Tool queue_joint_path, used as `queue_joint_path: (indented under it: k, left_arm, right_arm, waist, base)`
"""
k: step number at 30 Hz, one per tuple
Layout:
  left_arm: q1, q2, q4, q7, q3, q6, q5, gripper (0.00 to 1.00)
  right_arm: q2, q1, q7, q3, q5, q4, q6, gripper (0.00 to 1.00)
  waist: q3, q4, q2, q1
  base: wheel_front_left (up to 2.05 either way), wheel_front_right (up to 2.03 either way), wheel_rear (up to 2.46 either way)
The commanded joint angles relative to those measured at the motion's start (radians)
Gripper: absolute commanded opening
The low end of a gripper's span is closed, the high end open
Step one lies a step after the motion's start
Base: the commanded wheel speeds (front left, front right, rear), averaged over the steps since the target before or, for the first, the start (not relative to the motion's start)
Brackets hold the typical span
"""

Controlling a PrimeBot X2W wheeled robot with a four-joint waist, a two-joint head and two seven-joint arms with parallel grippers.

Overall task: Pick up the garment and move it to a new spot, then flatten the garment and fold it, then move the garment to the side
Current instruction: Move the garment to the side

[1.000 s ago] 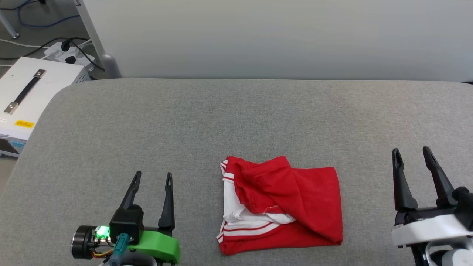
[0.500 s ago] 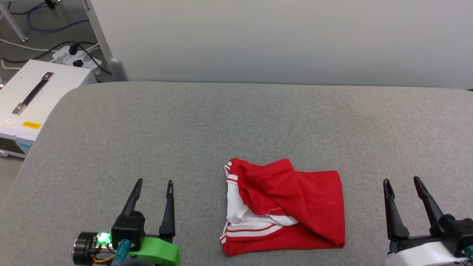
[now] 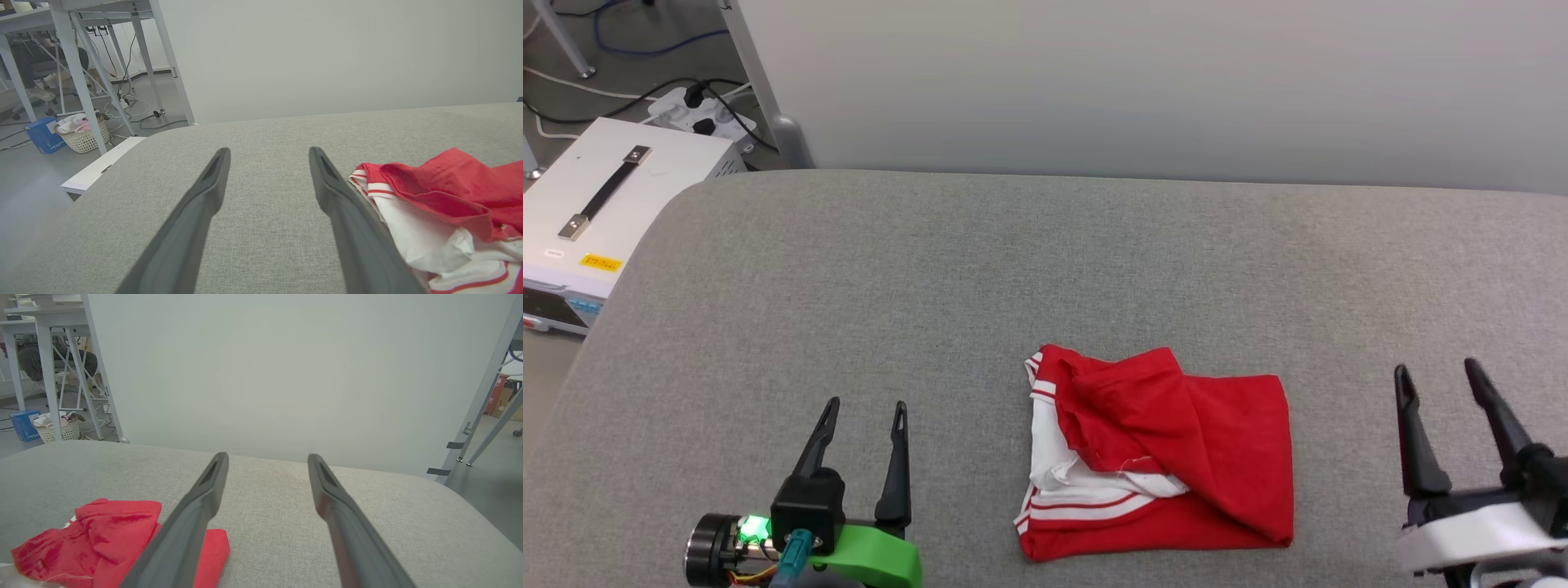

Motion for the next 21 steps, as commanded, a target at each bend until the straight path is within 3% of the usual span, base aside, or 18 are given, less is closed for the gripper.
queue_joint_path:
  k: [1, 5, 8, 15, 21]
  left_arm:
    - [-0.003, 0.004, 0.002, -0.006, 0.000, 0.001, 0.001, 1.00]
    - [-0.018, 0.003, 0.003, -0.006, -0.002, -0.001, 0.001, 1.00]
    - [-0.029, 0.000, 0.004, -0.006, -0.005, -0.002, 0.002, 1.00]
    - [-0.052, -0.004, 0.004, -0.006, -0.010, -0.004, 0.002, 1.00]
    - [-0.075, -0.010, 0.004, -0.006, -0.016, -0.005, 0.003, 1.00]
  right_arm:
    - [-0.026, -0.046, -0.005, -0.002, 0.004, -0.008, -0.001, 1.00]
    - [-0.101, -0.133, 0.016, 0.014, 0.041, 0.020, -0.001, 1.00]
    - [-0.164, -0.202, 0.106, 0.047, 0.098, 0.029, -0.001, 1.00]
    - [-0.316, -0.314, 0.538, 0.173, 0.382, 0.025, -0.001, 1.00]
    - [-0.387, -0.349, 0.799, 0.236, 0.604, 0.065, -0.001, 1.00]
  waist:
    - [0.008, 0.002, 0.0000, 0.0000]
    - [0.022, 0.009, 0.0000, 0.0000]
    - [0.034, 0.014, 0.0000, 0.0000]
    - [0.070, 0.028, 0.0000, 0.0000]
    - [0.100, 0.044, 0.0000, 0.0000]
  base:
    - [0.00, 0.00, 0.00]
    - [0.00, 0.00, 0.00]
    - [0.00, 0.00, 0.00]
    - [0.00, 0.00, 0.00]
    - [0.00, 0.00, 0.00]
